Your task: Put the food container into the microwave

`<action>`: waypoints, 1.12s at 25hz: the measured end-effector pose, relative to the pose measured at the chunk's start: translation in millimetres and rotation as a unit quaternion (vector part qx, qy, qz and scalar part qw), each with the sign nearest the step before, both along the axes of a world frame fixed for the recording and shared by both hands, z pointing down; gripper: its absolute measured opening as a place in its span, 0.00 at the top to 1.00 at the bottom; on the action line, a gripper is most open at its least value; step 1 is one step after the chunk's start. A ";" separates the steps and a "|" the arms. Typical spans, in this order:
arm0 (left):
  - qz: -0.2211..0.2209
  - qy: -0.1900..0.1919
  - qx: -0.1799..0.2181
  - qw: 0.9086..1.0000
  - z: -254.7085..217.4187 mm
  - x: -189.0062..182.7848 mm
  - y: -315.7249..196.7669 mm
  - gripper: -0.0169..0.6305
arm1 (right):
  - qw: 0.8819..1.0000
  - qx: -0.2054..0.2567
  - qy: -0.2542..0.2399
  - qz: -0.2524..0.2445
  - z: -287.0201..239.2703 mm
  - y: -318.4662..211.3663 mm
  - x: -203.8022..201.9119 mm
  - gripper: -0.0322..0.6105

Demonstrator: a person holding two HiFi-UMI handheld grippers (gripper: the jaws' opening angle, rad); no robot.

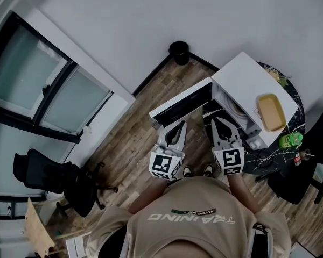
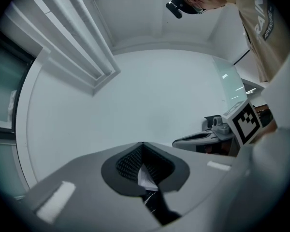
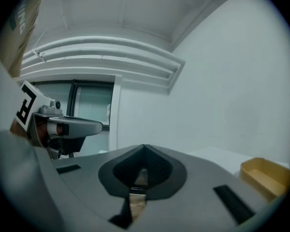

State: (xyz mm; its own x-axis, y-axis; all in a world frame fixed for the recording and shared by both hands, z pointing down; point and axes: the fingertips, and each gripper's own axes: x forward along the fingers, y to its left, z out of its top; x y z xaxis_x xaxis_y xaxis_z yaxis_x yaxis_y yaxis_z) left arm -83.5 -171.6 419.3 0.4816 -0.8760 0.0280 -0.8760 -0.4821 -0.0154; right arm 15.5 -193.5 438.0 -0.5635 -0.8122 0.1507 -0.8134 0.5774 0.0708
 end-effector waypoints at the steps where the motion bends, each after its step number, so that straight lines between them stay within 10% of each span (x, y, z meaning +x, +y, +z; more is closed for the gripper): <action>1: -0.002 0.000 -0.002 1.000 0.6 -1.9 3.5 0.97 | 1.000 -0.001 0.000 -0.002 1.0 3.2 -0.7 0.93; 28: 0.030 0.007 0.045 0.999 -32.6 -8.6 40.8 0.97 | 0.997 0.047 0.023 -0.053 -39.5 49.9 -44.9 0.94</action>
State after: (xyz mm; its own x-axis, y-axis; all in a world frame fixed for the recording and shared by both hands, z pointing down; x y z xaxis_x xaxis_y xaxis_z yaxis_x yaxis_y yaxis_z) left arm -92.1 -130.8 386.8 0.5323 -0.8447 -0.0565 -0.8465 -0.5302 -0.0479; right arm -29.4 -143.6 398.5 -0.6415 -0.7599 0.1048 -0.7424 0.6495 0.1646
